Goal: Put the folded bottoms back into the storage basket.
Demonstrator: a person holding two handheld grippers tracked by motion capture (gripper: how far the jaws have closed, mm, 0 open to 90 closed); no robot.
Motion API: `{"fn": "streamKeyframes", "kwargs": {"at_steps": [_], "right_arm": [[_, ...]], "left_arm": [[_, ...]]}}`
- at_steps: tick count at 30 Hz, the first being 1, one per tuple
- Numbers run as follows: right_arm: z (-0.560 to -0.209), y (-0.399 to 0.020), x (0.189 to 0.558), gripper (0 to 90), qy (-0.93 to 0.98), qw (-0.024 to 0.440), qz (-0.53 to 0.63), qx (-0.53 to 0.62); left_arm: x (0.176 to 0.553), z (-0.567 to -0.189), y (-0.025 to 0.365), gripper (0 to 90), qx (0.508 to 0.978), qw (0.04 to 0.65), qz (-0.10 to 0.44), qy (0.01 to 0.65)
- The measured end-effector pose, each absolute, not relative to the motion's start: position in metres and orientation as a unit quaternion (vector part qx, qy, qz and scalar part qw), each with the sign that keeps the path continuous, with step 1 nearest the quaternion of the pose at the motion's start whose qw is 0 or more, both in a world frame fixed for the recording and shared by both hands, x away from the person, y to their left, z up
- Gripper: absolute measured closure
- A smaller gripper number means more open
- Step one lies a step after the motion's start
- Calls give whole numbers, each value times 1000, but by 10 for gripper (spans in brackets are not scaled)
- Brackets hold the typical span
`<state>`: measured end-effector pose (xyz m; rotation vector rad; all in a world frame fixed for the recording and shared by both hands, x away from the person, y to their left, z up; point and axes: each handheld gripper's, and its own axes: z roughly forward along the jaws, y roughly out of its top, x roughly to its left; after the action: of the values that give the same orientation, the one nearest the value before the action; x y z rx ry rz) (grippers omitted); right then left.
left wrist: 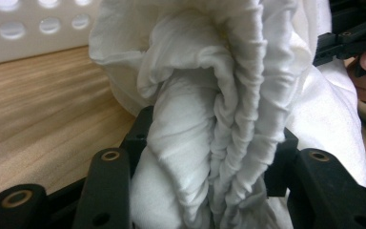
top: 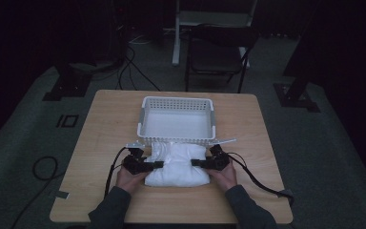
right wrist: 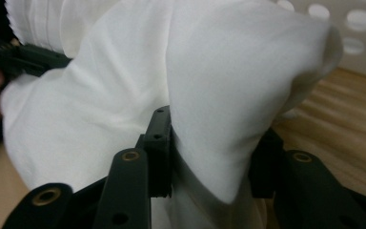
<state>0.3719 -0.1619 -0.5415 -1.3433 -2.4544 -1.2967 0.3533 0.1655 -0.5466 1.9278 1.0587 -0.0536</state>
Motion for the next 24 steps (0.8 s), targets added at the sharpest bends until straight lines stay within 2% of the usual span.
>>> {"fn": "streamKeyframes", "kwargs": {"at_steps": [11, 24], "right_arm": [[-533, -153, 356, 641, -813, -43, -406, -415], [-522, -155, 342, 654, -817, -73, -416, -391]], "left_arm": [[343, -539, 159, 528, 792, 444, 24, 418], [326, -525, 151, 533, 807, 425, 70, 404]]}}
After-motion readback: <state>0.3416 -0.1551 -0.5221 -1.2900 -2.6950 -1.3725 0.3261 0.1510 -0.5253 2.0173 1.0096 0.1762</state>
